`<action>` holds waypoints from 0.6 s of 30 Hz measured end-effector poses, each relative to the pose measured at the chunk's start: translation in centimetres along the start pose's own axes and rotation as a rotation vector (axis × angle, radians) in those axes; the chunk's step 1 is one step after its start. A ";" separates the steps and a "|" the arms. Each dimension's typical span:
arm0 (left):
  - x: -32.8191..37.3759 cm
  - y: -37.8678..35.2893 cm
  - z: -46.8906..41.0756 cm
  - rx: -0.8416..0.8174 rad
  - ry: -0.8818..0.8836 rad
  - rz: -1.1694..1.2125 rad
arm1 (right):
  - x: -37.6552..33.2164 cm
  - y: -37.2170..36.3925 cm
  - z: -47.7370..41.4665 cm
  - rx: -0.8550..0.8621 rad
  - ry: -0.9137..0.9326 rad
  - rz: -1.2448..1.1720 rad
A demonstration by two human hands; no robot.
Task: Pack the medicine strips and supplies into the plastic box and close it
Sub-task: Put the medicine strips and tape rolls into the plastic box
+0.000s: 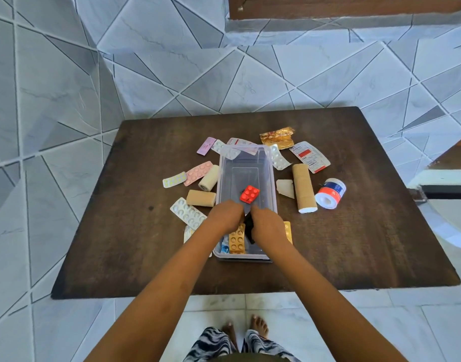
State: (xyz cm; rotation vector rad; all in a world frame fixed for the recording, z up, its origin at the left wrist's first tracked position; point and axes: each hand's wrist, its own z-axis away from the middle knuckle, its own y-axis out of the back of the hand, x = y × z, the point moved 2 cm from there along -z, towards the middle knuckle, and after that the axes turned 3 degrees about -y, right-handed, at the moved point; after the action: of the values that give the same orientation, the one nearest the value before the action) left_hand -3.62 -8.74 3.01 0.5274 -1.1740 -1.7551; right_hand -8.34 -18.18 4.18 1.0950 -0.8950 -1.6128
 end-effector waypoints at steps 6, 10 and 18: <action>0.2 0.2 0.6 0.119 0.018 -0.012 | -0.3 -1.7 -0.1 -0.045 0.039 0.218; -2.2 1.8 1.7 0.395 0.107 0.404 | 0.5 0.3 0.5 0.122 0.101 0.030; -9.4 0.2 1.0 0.410 0.573 0.440 | 6.7 3.5 -4.2 0.344 -0.232 -0.292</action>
State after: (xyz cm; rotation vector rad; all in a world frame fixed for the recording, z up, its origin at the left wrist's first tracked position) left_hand 0.18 -0.13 2.37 0.8701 -1.1194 -0.9005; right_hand -4.29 -25.77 4.35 1.3410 -1.2456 -1.8999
